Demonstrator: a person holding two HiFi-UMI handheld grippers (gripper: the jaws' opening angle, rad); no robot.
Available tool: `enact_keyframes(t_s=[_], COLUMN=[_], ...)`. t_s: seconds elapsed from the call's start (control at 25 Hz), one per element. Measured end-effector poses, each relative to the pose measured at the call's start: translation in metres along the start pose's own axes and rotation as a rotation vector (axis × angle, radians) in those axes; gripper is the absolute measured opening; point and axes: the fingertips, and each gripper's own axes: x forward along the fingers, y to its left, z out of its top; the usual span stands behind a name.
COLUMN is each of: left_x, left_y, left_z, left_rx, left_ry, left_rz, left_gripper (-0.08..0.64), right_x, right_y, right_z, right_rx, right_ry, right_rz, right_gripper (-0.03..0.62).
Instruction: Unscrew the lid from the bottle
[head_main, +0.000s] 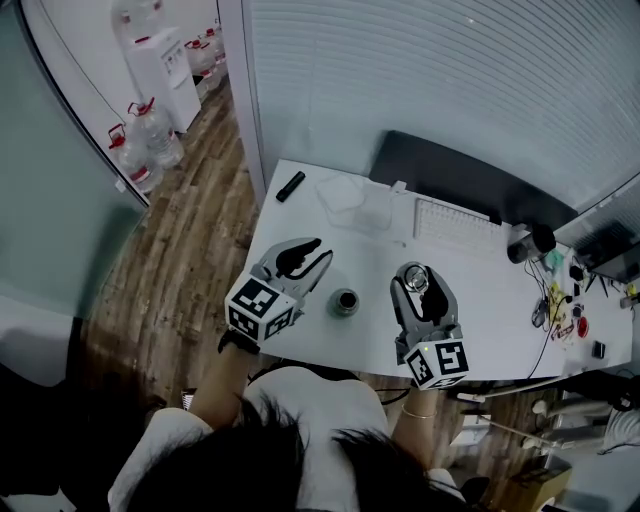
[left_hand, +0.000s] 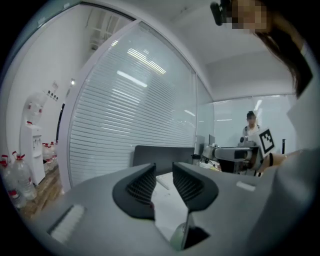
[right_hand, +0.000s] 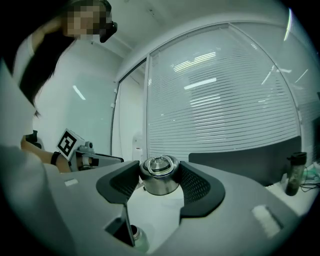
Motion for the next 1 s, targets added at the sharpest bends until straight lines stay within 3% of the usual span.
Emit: enact_keyframes(t_s=[0.32, 0.6, 1.0], left_x=[-0.011, -0.010, -0.002], left_y=[0.003, 0.007, 0.005], left_z=[-0.006, -0.013, -0.012], left_rx=[-0.018, 0.010, 0.003], left_ry=[0.022, 0.038, 0.037], left_rz=[0.089, 0.118, 0.101], left_gripper=[0.058, 0.058, 0.058], right_x=[-0.004, -0.006, -0.003], right_y=[-0.001, -0.007, -0.009], right_z=[-0.012, -0.021, -0.020], right_rx=[0.015, 0.021, 0.026], right_ry=[0.007, 0.020, 0.041], right_rz=[-0.035, -0.055, -0.056], right_gripper=[0.252, 0.252, 0.251])
